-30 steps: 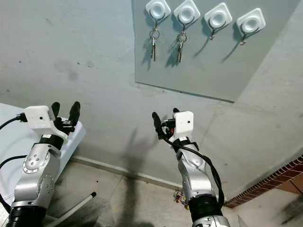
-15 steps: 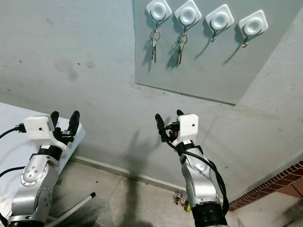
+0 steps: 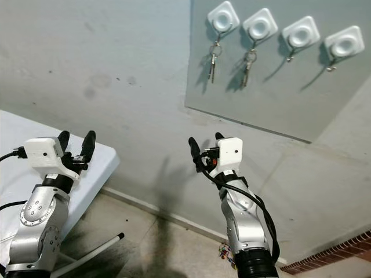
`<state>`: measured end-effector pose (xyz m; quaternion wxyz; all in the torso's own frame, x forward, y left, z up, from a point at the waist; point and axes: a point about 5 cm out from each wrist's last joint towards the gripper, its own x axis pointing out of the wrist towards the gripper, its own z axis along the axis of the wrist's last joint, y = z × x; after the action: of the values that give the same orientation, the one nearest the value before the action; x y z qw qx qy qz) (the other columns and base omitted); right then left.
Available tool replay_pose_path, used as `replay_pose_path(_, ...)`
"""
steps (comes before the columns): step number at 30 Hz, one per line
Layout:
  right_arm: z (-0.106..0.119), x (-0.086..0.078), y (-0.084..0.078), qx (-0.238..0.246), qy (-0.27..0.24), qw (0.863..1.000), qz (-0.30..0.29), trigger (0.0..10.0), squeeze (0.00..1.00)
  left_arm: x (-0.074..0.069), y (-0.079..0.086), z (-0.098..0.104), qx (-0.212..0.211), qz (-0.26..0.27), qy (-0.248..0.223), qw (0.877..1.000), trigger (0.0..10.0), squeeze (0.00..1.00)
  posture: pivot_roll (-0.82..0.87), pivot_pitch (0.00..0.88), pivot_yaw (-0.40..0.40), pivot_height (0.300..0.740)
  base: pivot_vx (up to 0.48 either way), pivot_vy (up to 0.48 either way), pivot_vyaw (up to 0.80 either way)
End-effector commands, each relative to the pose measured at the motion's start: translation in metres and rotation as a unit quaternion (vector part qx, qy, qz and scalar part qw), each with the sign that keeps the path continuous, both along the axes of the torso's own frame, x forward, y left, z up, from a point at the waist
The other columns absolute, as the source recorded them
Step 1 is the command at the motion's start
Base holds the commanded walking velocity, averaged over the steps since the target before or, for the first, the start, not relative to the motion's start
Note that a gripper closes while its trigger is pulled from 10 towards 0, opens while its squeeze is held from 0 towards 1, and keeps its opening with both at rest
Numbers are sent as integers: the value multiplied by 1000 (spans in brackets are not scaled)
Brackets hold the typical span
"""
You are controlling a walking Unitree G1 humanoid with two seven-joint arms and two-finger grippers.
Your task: Hang keys on a hook
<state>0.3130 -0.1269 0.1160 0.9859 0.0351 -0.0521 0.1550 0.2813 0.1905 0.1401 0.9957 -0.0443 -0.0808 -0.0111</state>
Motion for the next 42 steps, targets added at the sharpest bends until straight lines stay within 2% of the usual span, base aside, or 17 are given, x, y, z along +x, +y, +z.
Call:
replay_pose_path(1, 4, 0, -1, 1, -5, 1000, 0, 10000, 0, 0, -1, 4, 3, -7, -5, 1000, 10000, 0, -65, 78, -42, 740, 0, 0, 781)
replay_pose_path(42, 11, 5, 1, -3, -9, 1000, 8, 10000, 0, 1, -2, 6, -6, -2, -7, 1000, 10000, 0, -65, 85, -57, 740, 0, 0, 782)
